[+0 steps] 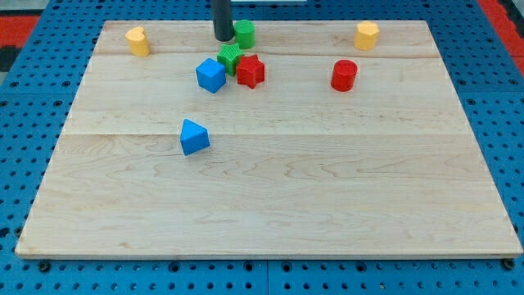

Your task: Move the green star to the left center of the board

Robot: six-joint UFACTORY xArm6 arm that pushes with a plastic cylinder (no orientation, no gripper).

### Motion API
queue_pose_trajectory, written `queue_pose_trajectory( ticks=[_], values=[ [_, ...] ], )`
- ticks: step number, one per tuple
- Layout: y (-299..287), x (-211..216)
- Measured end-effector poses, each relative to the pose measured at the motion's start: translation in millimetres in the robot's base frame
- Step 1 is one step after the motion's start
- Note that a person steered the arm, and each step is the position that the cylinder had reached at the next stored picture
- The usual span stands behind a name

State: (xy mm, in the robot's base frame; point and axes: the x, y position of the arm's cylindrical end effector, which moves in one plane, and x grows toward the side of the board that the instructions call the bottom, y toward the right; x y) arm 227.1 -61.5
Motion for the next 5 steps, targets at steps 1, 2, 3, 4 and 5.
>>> queue_pose_trajectory(
  ticks=[1, 2, 3, 4, 5],
  values=[
    [-27, 0],
    [-35, 0],
    [-32, 19],
    [3, 34],
    [8, 58]
  ],
)
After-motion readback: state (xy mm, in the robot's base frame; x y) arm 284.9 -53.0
